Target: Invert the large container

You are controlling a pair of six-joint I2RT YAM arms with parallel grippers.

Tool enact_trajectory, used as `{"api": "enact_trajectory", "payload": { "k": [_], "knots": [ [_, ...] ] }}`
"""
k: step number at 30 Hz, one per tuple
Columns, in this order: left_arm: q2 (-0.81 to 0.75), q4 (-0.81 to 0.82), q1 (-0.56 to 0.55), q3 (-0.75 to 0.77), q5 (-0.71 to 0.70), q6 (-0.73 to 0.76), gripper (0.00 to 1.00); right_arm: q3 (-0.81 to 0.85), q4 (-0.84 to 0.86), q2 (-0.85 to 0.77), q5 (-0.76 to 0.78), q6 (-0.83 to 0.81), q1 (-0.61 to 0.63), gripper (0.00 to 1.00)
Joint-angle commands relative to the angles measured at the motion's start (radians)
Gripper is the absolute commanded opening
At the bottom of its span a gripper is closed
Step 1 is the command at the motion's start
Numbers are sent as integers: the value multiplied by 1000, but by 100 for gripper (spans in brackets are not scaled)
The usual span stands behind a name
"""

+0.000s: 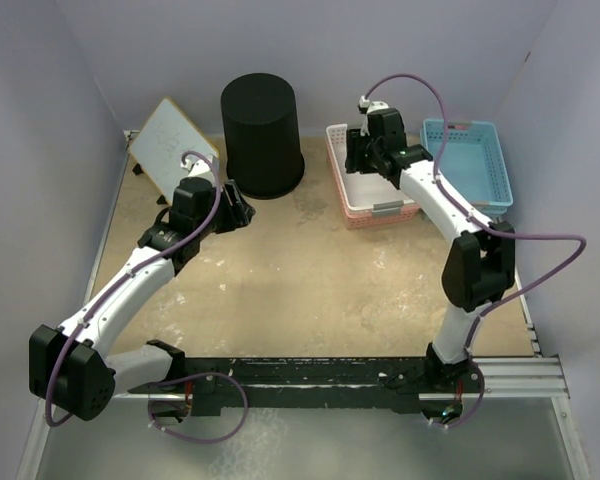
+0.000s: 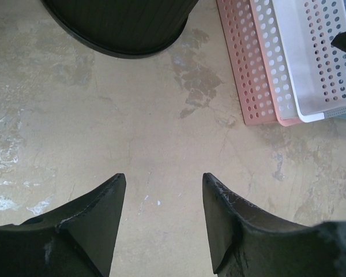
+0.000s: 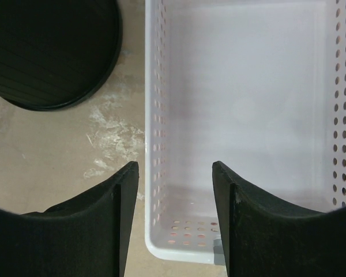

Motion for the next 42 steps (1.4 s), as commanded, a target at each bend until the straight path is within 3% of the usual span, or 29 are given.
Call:
{"api": "enact_trajectory", "payload": {
  "k": [1, 5, 11, 17, 34, 38, 42],
  "knots": [
    [-12, 49, -8, 14, -19, 10, 53, 45, -2, 46, -11, -5, 26, 56],
    [-19, 44, -9, 14, -21, 10, 53, 74, -20, 104, -13, -10, 38, 51],
    [-26, 29, -10, 21, -25, 15, 53, 95, -34, 137, 17, -7, 38, 32],
    [-26, 27, -12, 27, -29, 15, 54, 86, -23, 69, -11, -1, 40, 0],
    [-41, -5, -13, 61, -51, 52, 54, 65, -13, -207, 72, 26, 40, 0],
    [-57, -48, -11, 101, -51, 72, 54, 42, -1, -269, -90, 9, 40, 0],
    [-103, -138, -8, 197, -174, 112, 53, -8, 4, -340, -360, 72, 41, 0]
  ]
}}
